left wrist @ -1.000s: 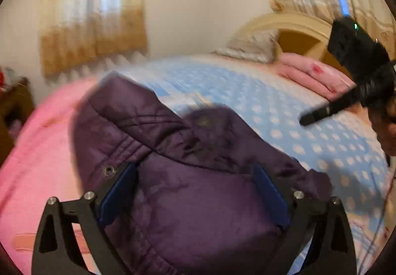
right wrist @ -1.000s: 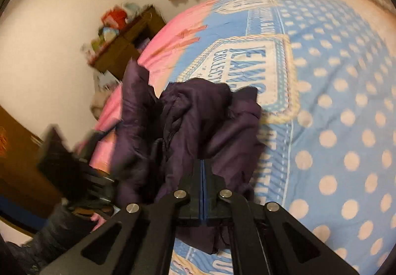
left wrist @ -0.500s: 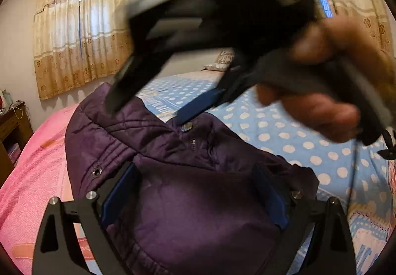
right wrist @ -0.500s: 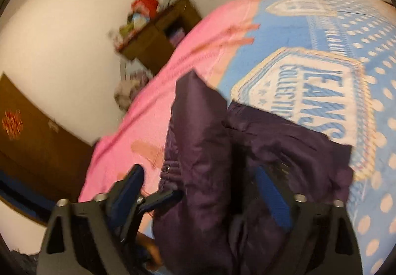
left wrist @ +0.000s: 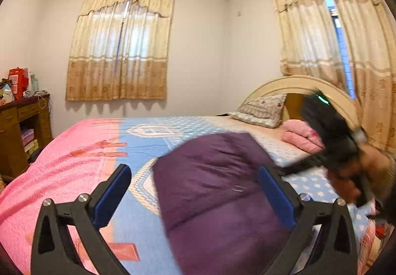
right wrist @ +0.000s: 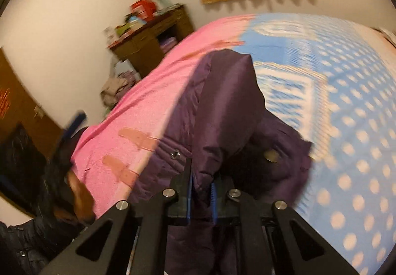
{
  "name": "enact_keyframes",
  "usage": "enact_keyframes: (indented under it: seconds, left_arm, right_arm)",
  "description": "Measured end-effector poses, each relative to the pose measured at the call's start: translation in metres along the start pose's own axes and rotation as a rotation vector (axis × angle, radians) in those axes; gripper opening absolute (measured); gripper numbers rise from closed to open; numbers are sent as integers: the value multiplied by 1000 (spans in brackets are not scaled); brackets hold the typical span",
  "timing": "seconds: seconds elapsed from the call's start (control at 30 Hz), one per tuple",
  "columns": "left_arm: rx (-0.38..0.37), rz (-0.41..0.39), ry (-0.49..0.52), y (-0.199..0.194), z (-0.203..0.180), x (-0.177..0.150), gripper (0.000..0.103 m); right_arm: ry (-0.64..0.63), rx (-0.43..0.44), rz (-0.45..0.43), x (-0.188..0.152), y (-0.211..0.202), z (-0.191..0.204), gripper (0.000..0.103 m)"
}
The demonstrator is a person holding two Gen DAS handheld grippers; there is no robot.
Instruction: Fold large clothes
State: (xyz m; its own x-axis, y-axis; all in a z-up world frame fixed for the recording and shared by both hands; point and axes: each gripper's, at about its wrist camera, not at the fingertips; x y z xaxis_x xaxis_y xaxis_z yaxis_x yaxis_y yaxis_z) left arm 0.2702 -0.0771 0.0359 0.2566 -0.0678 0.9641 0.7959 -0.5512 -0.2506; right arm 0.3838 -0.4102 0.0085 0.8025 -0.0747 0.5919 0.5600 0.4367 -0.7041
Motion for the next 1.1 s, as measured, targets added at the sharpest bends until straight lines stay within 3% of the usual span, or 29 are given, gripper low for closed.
enact_keyframes:
  seconds: [0.1, 0.2, 0.23, 0.33, 0.43, 0.5, 0.57, 0.6, 0.63, 0.7, 0.73, 0.83, 0.9, 0.93, 1.0, 1.1]
  left_arm:
    - [16, 124, 56, 51, -21, -7, 103]
    - [68, 233, 249, 96, -69, -38, 103]
    - [70, 245, 270, 99, -76, -44, 103]
    - [43, 313, 170, 113, -77, -59, 103]
    - [28, 358, 111, 124, -74, -70, 103]
    - [19, 361, 82, 123, -69, -72, 103]
    - [33, 337, 73, 115, -68, -75, 103]
    - [35, 340, 62, 117, -66, -78, 103]
    - [31, 344, 47, 121, -66, -79, 103]
    - [31, 343, 40, 121, -64, -78, 103]
    - [33, 340, 43, 120, -66, -77, 103]
    - [53, 319, 55, 113, -64, -76, 103]
    - [111, 255, 80, 100, -58, -69, 103]
    - [156, 214, 77, 90, -52, -65, 103]
    - [215, 185, 55, 86, -44, -62, 103]
    - [214, 303, 75, 111, -46, -69, 103]
  right_arm:
    - [89, -15, -21, -15, 0, -36, 10]
    - [174, -7, -24, -33, 12, -66, 10]
    - [186, -26, -17, -39, 19, -73, 10]
    - [237, -5, -29, -50, 31, -88, 11]
    - [276, -62, -50, -48, 32, -88, 16]
    - [303, -158, -117, -47, 14, -78, 18]
    - [296, -277, -277, -44, -16, -48, 20]
    - [293, -287, -347, -41, -26, -36, 20]
    - [289, -261, -431, -35, -34, -20, 21]
    - [265, -119, -519, -25, -30, -2, 23]
    - [275, -88, -534, -22, -23, 1, 25]
    - [425, -21, -474, -10, 22, -24, 26]
    - [524, -48, -475, -18, 41, -50, 26]
    - [559, -2, -467, -23, 48, -63, 26]
    - [525, -62, -419, -28, 65, -74, 26]
    - [470, -102, -387, -37, 76, -80, 26]
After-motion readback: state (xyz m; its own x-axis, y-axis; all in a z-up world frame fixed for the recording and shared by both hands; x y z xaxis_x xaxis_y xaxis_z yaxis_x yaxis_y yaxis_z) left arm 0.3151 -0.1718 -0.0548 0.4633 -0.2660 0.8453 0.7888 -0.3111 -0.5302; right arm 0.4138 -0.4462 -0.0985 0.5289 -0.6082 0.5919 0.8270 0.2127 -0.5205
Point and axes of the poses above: each gripper's, at about its wrist camera, not at the fingertips, and y roughly the way its jaws point, z to its left, x to its top
